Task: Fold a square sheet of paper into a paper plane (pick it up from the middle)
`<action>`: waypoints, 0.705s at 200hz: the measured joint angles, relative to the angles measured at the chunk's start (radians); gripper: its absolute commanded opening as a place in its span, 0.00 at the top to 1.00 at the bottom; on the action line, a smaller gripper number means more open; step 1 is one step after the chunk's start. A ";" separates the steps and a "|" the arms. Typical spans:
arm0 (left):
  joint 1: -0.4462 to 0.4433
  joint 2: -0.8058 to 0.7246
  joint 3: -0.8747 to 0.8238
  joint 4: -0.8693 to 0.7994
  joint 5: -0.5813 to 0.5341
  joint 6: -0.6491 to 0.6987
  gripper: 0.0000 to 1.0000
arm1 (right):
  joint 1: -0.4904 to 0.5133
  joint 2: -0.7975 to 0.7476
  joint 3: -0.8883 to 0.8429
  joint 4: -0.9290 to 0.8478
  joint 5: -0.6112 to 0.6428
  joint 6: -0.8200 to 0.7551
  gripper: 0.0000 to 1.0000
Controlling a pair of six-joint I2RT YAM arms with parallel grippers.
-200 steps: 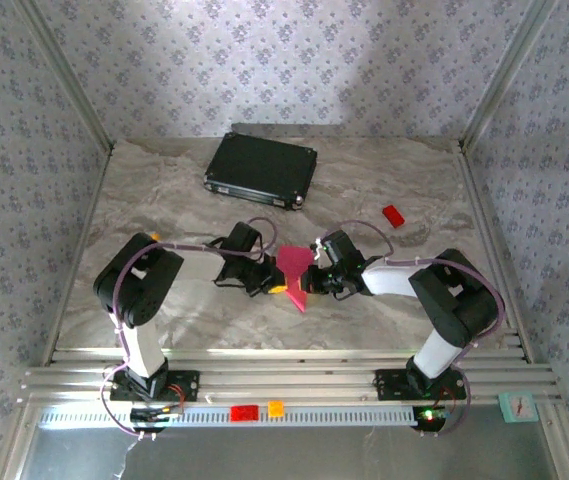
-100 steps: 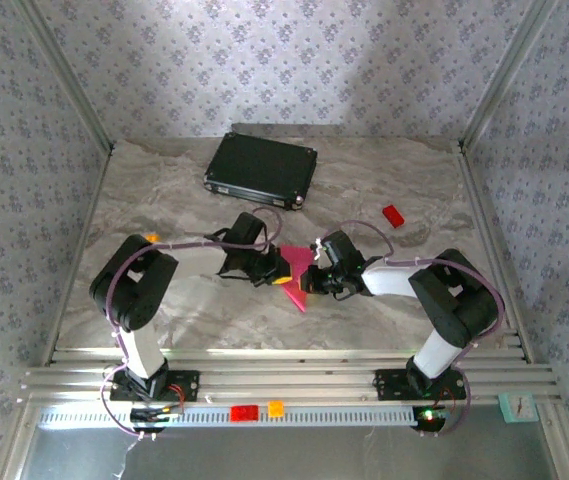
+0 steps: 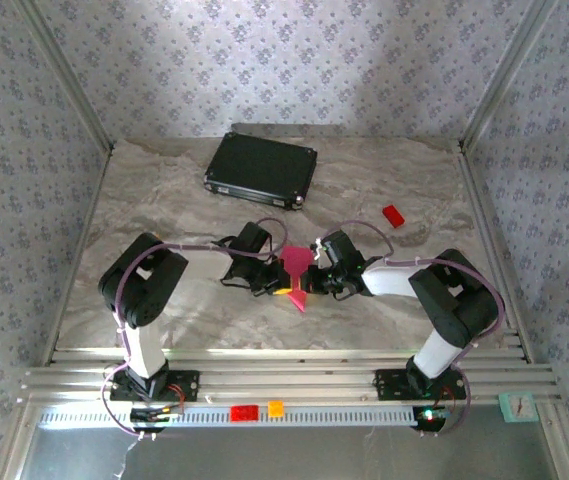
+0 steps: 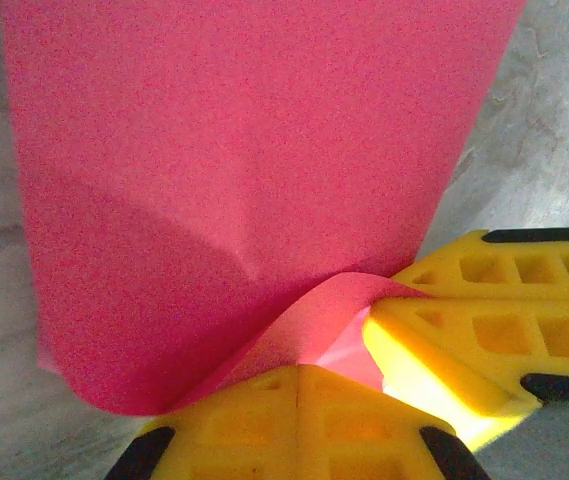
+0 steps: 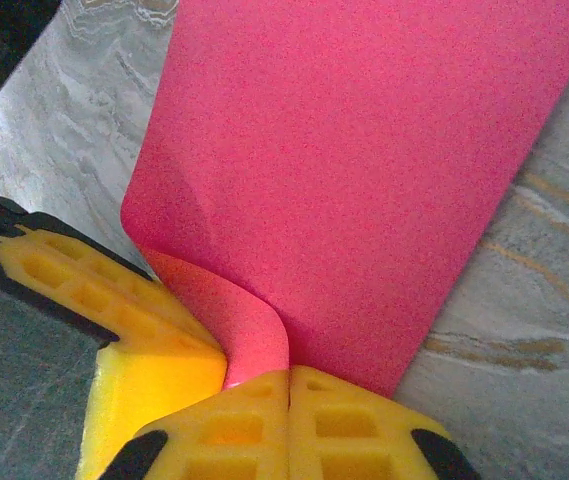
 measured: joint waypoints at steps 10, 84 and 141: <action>0.000 0.000 0.000 0.000 -0.002 0.006 0.95 | 0.000 -0.009 0.001 -0.010 0.001 0.006 0.74; 0.000 0.000 -0.010 0.020 0.002 0.015 0.96 | -0.012 -0.248 0.003 -0.126 0.018 0.095 0.74; 0.000 0.000 -0.011 0.025 0.002 0.015 0.96 | 0.080 -0.144 0.042 -0.170 -0.048 0.173 0.97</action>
